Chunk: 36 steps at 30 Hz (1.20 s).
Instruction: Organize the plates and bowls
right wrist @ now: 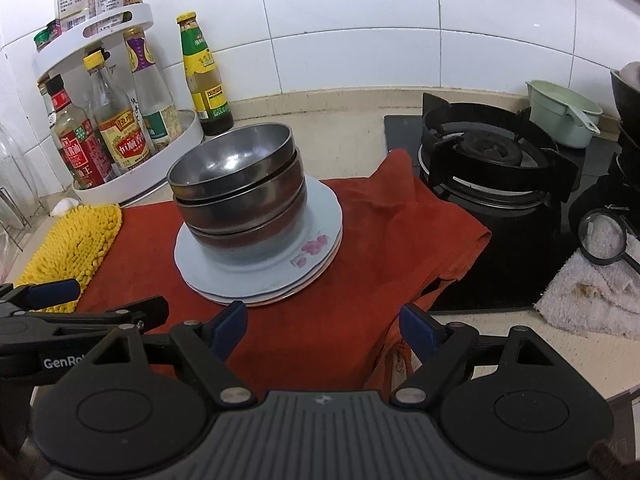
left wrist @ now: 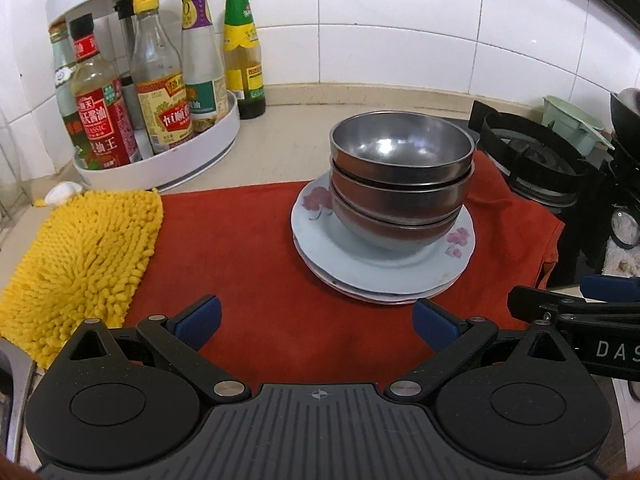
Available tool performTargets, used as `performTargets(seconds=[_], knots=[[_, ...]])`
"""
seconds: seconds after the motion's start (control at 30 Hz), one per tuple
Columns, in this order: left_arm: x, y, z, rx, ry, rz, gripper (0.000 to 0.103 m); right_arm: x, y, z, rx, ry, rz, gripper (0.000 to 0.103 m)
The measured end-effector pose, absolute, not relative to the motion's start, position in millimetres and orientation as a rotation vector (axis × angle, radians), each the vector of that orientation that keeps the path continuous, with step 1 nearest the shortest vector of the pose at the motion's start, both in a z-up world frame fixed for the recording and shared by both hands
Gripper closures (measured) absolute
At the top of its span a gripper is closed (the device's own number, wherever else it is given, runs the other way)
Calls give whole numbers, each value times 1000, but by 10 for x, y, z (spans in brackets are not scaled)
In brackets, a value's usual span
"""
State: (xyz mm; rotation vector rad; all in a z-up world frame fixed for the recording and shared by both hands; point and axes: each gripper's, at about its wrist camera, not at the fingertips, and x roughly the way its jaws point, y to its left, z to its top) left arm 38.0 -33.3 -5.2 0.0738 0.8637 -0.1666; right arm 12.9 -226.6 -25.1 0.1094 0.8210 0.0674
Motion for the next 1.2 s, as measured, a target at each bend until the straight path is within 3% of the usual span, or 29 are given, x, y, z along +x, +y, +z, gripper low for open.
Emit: performTargets(seconds=[1.2], knots=[[299, -367, -19, 103, 823, -159, 5, 102, -2250, -234, 88, 825, 87, 24]])
